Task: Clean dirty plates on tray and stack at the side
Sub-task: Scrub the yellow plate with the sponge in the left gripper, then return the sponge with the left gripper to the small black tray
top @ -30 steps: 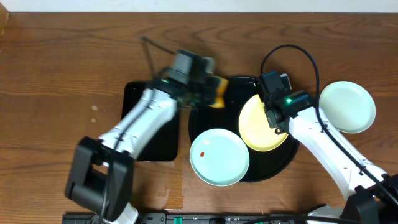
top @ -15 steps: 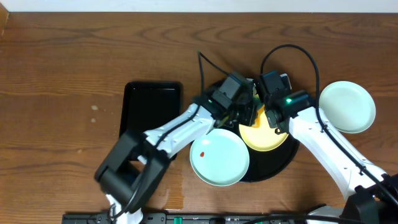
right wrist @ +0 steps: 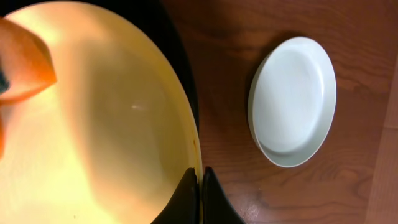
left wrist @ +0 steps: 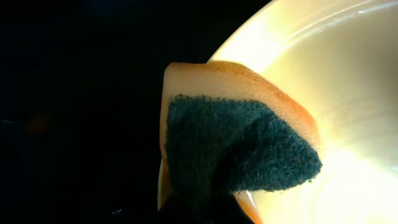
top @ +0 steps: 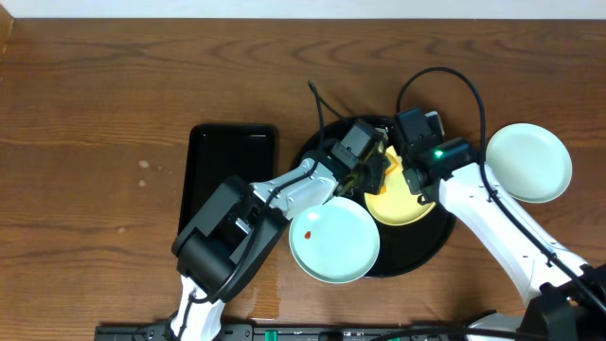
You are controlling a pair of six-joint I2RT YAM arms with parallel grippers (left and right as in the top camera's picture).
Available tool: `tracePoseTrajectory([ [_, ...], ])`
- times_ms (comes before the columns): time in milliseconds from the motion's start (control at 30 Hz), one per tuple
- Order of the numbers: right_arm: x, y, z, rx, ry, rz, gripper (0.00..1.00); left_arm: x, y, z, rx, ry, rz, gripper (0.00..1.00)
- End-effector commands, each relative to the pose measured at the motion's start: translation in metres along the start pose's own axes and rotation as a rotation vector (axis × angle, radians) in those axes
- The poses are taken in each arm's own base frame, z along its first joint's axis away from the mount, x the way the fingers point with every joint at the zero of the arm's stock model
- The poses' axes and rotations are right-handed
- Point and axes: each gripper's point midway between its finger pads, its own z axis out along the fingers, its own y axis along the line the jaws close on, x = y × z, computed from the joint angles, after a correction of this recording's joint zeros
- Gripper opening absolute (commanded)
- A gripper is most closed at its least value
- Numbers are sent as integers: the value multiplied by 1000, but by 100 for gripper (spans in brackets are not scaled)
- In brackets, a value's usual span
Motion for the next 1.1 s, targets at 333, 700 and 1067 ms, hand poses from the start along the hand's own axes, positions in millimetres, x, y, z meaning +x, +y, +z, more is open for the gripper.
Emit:
tracePoseTrajectory([
  [333,4,-1,-1,32,8,-14,1,-34,44,-35,-302,-146,103,8],
  [700,5,-1,-1,33,14,-18,1,-53,52,-91,-408,-225,83,8],
  [1067,5,-1,-1,33,13,-18,1,-52,29,-124,-105,-159,-102,8],
])
